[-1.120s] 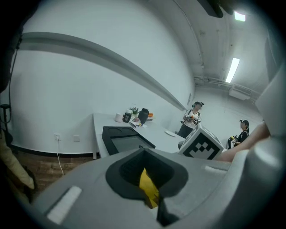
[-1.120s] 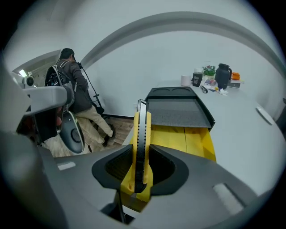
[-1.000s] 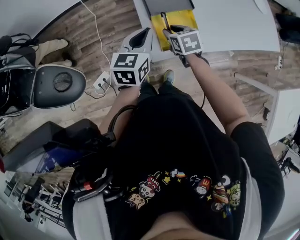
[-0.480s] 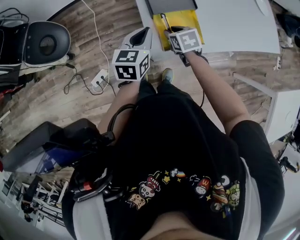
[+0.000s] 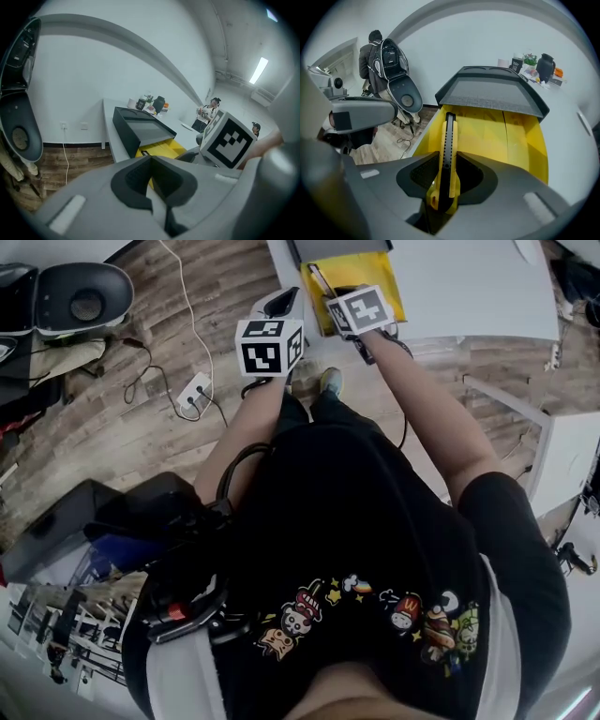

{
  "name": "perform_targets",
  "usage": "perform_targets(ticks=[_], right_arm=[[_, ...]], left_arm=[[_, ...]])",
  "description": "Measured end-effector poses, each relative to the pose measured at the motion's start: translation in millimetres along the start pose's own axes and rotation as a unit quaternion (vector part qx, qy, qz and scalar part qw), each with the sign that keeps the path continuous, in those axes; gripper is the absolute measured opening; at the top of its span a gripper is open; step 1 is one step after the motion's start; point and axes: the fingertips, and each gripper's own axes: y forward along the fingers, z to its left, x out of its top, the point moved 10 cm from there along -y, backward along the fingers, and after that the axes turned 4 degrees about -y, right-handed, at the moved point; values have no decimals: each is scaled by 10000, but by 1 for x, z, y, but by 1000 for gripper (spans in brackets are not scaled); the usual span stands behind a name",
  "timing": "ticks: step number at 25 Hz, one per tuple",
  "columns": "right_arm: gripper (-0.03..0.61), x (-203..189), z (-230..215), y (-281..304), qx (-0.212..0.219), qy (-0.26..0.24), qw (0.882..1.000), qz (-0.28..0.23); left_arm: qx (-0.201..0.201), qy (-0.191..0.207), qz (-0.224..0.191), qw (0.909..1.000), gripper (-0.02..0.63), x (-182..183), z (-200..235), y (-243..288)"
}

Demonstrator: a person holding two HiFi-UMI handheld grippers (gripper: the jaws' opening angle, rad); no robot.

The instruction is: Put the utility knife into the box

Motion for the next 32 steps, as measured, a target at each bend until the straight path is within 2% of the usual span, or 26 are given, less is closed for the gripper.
perform_targets(ticks=[7,17,23,26,29,32], right_arm=[[138,4,-1,6,-15,-154,9997,185],[145,4,-3,10,10,-294,9994,161],[204,8,-5,2,-178,-538,9984,63],[185,1,-8,-12,-141,-433,9983,-355],[21,9,-7,-40,-320,-213,9938,-1042],[20,0,0,-80,-316,-80,9856,-1662]], left_arm=[[57,-22,168,9998,0,0,-1,12],[215,-13,414,9989,0,-7,-2,31],[281,26,408,9988,2,-2,-5,30],[290,90,383,9988,1,-6,-13,31],[243,295,247,9990,0,6,-14,21],[187,431,61,9989,0,16,-36,-3]])
